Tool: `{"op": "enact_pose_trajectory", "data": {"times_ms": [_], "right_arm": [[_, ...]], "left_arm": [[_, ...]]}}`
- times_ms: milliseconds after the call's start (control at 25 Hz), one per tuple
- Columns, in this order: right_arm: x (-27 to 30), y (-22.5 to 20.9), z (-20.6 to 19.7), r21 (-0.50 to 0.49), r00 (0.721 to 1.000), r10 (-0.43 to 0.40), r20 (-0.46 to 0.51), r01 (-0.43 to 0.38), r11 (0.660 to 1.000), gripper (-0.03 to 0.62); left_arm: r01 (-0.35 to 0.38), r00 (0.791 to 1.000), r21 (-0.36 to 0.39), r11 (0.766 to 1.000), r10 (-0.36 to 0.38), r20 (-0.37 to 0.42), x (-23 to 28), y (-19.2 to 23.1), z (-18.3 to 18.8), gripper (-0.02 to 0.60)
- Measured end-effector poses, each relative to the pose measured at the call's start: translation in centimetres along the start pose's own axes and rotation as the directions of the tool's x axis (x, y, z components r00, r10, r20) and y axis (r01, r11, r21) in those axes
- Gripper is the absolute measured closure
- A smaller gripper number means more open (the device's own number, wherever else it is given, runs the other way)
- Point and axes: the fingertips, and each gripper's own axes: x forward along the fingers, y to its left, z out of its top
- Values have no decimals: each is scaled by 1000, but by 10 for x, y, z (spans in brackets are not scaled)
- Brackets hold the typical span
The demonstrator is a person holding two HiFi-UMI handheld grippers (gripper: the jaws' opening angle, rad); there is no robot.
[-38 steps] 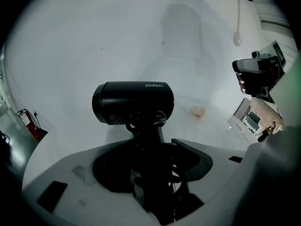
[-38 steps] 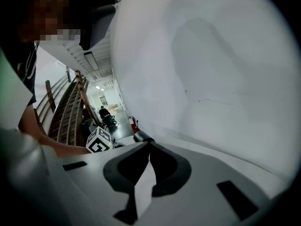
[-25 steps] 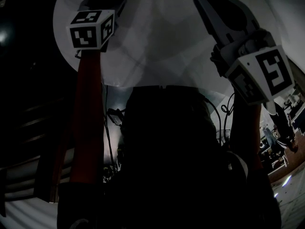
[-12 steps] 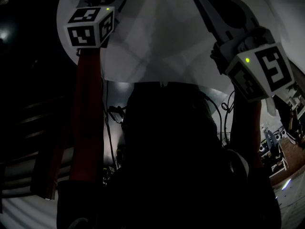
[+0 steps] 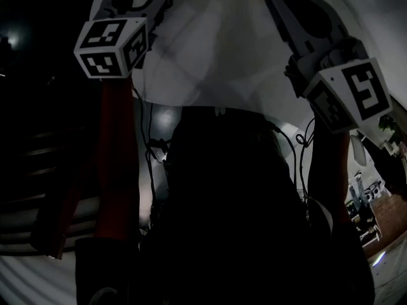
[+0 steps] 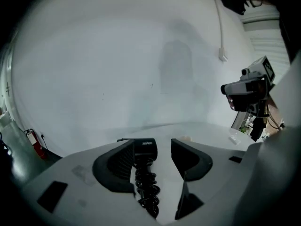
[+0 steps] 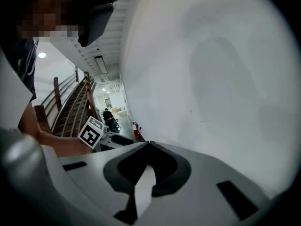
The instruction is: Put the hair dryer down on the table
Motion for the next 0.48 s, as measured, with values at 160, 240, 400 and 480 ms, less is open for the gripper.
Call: {"op": "enact_pose_trajectory", "data": {"times_ms": [160, 240, 400, 480], "right_arm": [[0, 2, 3, -22, 1000, 20, 24, -19, 1000, 586], [0, 3, 4, -30, 999, 28, 34, -27, 999, 586], [1, 6, 8, -38, 997, 45, 60, -43, 998, 586], [1, 8, 11, -40, 996, 57, 74, -54, 998, 586]], "left_arm": [[-10, 997, 22, 1000, 8, 81, -24, -4, 25, 416], [-16, 993, 37, 999, 12, 118, -36, -8, 37, 471], [-15, 982, 62, 998, 3, 188, -62, -19, 58, 555], [-12, 978, 74, 997, -4, 207, -73, -24, 65, 557]]}}
